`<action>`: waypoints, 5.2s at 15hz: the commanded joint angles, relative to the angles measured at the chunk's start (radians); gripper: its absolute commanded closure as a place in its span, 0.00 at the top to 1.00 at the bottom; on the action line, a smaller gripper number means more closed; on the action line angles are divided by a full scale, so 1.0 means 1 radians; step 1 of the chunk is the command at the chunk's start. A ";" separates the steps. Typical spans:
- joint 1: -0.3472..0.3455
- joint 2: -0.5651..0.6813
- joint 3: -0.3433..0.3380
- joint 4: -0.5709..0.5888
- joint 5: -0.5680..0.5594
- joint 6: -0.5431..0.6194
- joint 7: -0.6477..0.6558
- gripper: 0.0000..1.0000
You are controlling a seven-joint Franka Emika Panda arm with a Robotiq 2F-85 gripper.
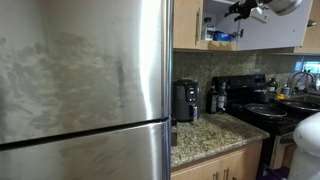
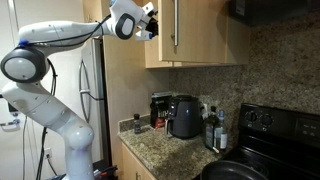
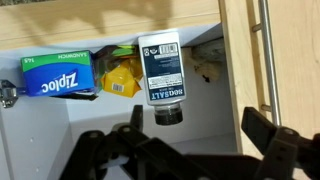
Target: Remove the salt from the cupboard.
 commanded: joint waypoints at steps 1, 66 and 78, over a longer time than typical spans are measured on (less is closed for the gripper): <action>-0.027 0.082 -0.003 0.048 0.000 0.061 0.016 1.00; -0.106 0.278 0.019 0.299 0.037 0.048 0.121 0.40; -0.103 -0.073 -0.051 -0.262 0.077 -0.377 -0.096 0.40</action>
